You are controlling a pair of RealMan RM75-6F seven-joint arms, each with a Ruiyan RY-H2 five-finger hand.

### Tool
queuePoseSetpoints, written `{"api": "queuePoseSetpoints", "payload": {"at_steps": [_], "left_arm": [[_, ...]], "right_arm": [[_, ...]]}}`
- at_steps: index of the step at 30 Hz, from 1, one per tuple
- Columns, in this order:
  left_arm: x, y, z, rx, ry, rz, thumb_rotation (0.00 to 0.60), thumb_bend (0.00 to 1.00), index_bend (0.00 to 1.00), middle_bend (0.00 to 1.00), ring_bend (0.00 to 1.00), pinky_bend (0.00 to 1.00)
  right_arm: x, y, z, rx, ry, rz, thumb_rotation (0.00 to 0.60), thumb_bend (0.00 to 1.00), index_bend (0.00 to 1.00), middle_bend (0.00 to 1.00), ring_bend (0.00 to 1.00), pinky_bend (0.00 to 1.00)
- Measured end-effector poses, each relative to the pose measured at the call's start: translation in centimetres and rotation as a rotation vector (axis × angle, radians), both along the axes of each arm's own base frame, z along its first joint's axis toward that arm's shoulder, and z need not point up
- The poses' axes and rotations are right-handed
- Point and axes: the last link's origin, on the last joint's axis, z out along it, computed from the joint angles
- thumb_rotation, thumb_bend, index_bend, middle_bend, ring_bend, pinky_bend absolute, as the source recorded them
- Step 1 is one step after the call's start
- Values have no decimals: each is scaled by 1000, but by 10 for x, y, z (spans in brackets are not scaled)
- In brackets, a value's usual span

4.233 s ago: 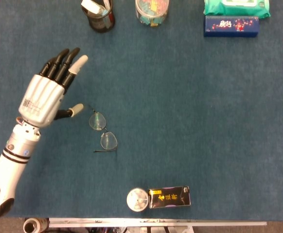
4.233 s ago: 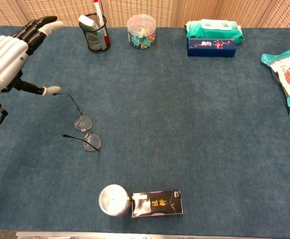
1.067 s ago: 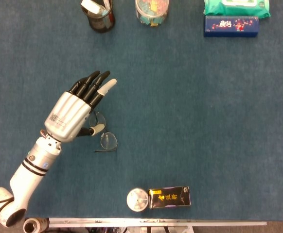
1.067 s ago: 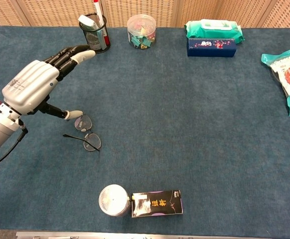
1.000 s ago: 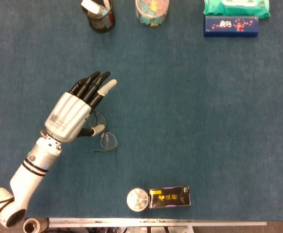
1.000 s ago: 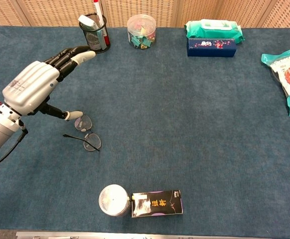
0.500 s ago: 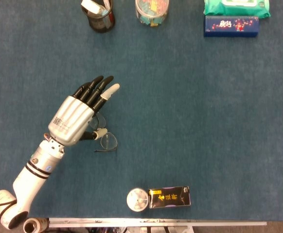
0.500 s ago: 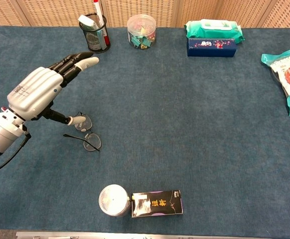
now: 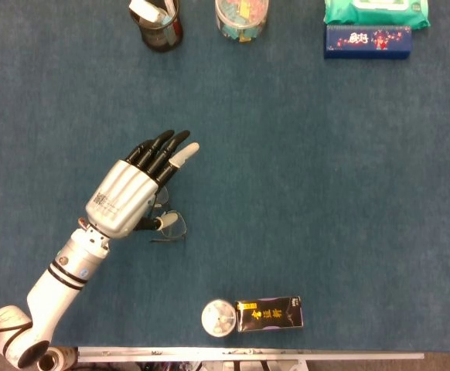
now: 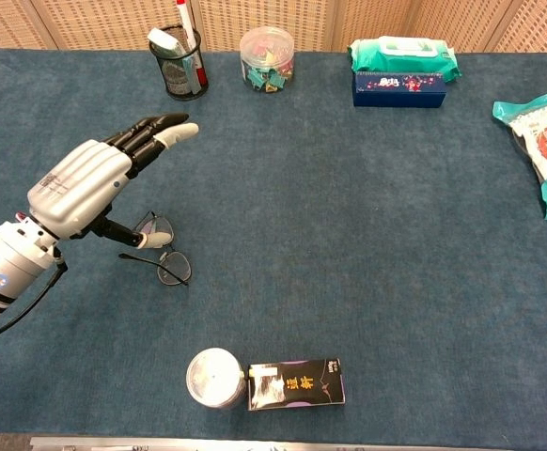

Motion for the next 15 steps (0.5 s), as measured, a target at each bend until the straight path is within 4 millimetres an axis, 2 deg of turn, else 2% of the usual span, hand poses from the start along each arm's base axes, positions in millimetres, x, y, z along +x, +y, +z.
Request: {"api": "queuePoseSetpoints", "payload": {"at_steps": [7, 15], "left_arm": [[4, -4, 5, 7, -14, -23, 600, 83, 0, 0, 13, 173], [17, -8, 24, 45, -55, -71, 600, 83, 0, 0, 14, 173]], "right_arm": [[0, 0, 0, 1, 0, 0, 600, 207, 294, 419, 314, 304], [0, 0, -1, 5, 2, 0, 600, 207, 294, 419, 314, 304]]}}
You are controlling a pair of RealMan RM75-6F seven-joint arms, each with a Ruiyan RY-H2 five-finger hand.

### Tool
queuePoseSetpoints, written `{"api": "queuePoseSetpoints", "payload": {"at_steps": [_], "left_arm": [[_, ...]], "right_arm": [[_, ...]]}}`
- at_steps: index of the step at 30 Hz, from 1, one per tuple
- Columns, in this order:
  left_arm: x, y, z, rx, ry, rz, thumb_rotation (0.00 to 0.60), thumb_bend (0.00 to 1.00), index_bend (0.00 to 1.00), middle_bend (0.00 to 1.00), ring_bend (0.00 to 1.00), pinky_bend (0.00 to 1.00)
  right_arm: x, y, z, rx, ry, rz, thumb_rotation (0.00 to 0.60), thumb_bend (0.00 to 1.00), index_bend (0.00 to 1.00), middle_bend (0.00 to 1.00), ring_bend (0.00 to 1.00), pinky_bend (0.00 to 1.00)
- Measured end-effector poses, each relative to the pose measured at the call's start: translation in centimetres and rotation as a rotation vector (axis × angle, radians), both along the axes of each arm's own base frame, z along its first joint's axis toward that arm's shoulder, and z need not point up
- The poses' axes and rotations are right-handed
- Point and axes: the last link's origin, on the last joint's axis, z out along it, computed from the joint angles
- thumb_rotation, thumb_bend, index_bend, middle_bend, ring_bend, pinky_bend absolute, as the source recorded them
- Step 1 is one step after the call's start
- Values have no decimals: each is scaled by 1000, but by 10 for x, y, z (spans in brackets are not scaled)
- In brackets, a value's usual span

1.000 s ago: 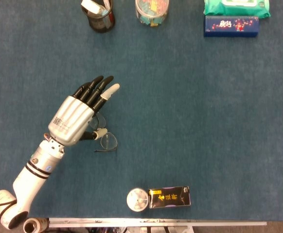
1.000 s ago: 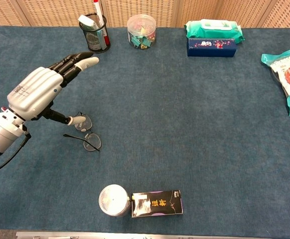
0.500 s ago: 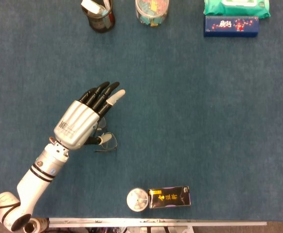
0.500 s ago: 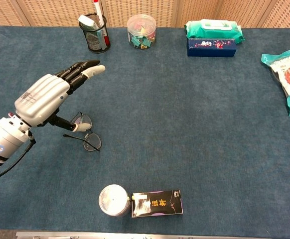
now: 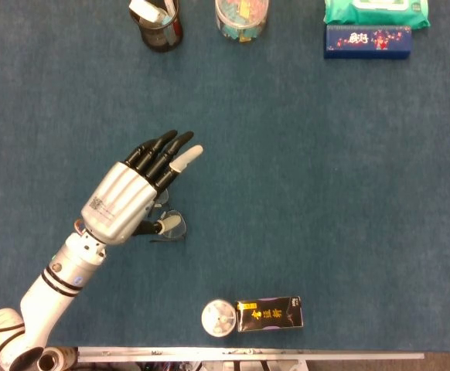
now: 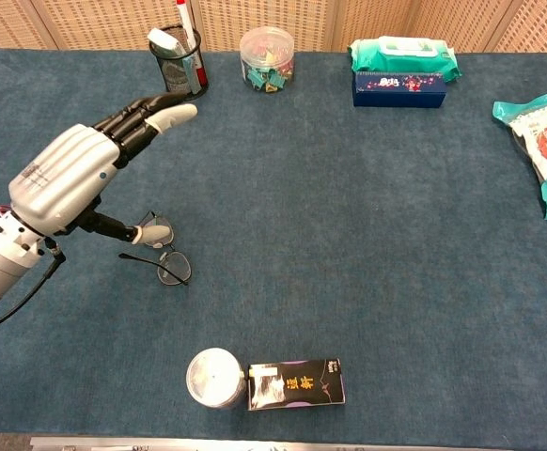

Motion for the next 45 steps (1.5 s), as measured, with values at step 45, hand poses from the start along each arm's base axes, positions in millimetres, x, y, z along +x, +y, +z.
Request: {"api": "queuePoseSetpoints", "payload": {"at_steps": [45], "left_arm": [[-42, 29, -13, -13, 0, 85, 600, 83, 0, 0, 14, 173]], "right_arm": [[-1, 0, 0, -2, 3, -7, 600, 207, 294, 419, 314, 304]]}}
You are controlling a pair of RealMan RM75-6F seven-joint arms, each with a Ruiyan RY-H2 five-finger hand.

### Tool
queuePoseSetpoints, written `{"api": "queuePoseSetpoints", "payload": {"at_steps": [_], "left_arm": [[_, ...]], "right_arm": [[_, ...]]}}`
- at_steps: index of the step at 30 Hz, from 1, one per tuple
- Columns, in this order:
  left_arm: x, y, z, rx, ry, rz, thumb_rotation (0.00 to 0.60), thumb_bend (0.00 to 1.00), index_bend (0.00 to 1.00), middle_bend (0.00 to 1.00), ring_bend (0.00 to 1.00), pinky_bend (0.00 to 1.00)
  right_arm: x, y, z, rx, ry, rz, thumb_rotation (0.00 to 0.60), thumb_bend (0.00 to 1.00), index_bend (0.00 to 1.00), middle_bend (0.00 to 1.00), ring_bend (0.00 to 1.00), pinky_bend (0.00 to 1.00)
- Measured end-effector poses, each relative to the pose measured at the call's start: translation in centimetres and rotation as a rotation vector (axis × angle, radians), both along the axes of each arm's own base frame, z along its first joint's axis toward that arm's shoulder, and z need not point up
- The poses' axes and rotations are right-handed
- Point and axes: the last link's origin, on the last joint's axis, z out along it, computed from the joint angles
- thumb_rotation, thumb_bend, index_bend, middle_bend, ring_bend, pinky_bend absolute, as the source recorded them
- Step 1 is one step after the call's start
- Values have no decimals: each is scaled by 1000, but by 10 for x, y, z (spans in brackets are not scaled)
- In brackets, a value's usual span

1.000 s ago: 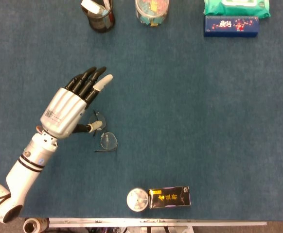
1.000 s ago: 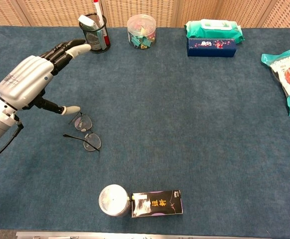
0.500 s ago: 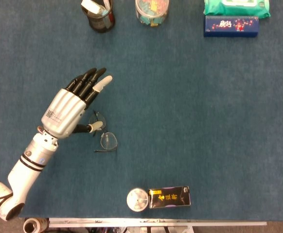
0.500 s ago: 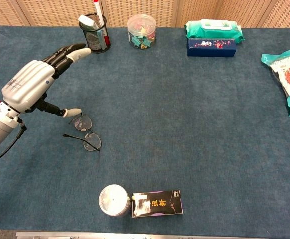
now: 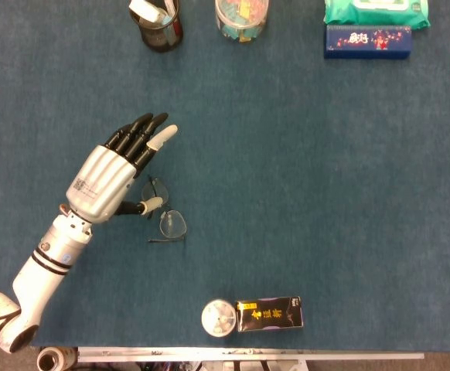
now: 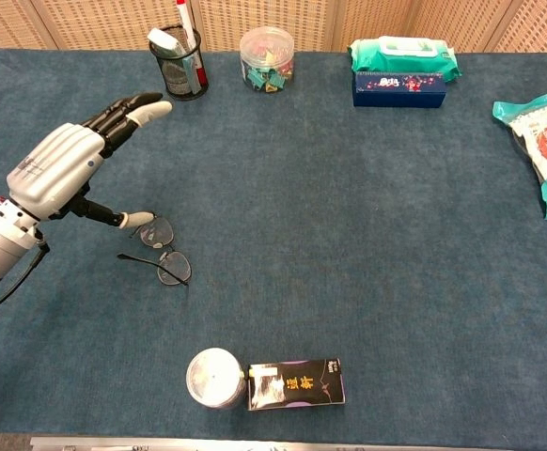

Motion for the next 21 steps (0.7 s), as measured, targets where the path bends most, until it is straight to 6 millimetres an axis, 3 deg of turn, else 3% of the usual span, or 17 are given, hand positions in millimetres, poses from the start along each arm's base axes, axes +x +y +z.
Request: {"api": "queuePoseSetpoints", "payload": {"at_steps": [21], "left_arm": [[-1, -13, -14, -42, -6, 8, 600, 83, 0, 0, 14, 173]], "right_arm": [[0, 1, 1, -5, -2, 4, 600, 207, 294, 419, 314, 304]]}}
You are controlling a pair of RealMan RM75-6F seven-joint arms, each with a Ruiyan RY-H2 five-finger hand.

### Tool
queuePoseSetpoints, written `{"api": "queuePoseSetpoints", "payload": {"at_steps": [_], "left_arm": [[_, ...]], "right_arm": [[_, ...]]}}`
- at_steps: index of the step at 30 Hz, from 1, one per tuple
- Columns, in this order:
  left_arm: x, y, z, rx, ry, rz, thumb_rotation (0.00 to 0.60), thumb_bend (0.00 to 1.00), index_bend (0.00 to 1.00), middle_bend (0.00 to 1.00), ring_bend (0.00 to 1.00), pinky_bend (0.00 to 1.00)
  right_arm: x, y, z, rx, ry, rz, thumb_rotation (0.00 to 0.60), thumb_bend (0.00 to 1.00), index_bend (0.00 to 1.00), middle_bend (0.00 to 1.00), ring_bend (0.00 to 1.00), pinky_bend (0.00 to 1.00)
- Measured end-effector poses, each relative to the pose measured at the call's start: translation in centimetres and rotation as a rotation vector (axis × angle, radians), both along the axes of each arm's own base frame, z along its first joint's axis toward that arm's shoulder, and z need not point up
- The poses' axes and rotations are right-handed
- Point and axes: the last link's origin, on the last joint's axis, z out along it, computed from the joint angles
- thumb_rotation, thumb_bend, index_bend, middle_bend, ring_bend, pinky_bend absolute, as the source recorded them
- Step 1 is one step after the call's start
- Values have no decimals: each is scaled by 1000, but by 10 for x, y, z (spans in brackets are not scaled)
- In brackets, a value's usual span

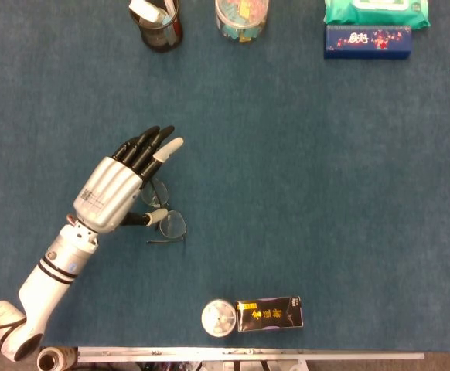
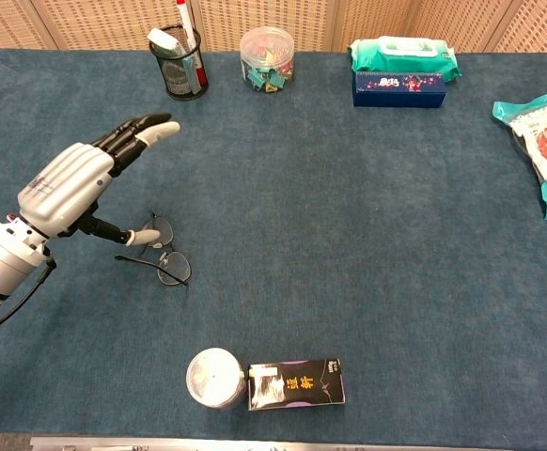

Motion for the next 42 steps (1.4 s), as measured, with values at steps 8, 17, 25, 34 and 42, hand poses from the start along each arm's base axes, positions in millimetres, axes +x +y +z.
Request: {"api": "queuePoseSetpoints", "payload": {"at_steps": [8, 17, 25, 34, 42], "left_arm": [[-1, -3, -6, -9, 19, -7, 600, 83, 0, 0, 13, 173], [-3, -6, -12, -12, 52, -23, 600, 83, 0, 0, 13, 173], [-4, -10, -16, -22, 66, -29, 600, 83, 0, 0, 13, 173], [-4, -6, 17, 59, 46, -48, 600, 83, 0, 0, 14, 173], [-13, -11, 68, 151, 72, -31, 600, 83, 0, 0, 13, 173]], "right_arm": [[0, 0, 0, 0, -1, 0, 600, 207, 294, 419, 314, 304], [0, 0, 1, 0, -3, 0, 600, 207, 294, 419, 314, 304], [0, 0, 2, -5, -6, 0, 600, 207, 294, 419, 314, 304], [0, 1, 2, -1, -6, 4, 600, 207, 294, 419, 314, 304], [2, 2, 0, 5, -3, 10, 600, 207, 294, 419, 314, 304]]}}
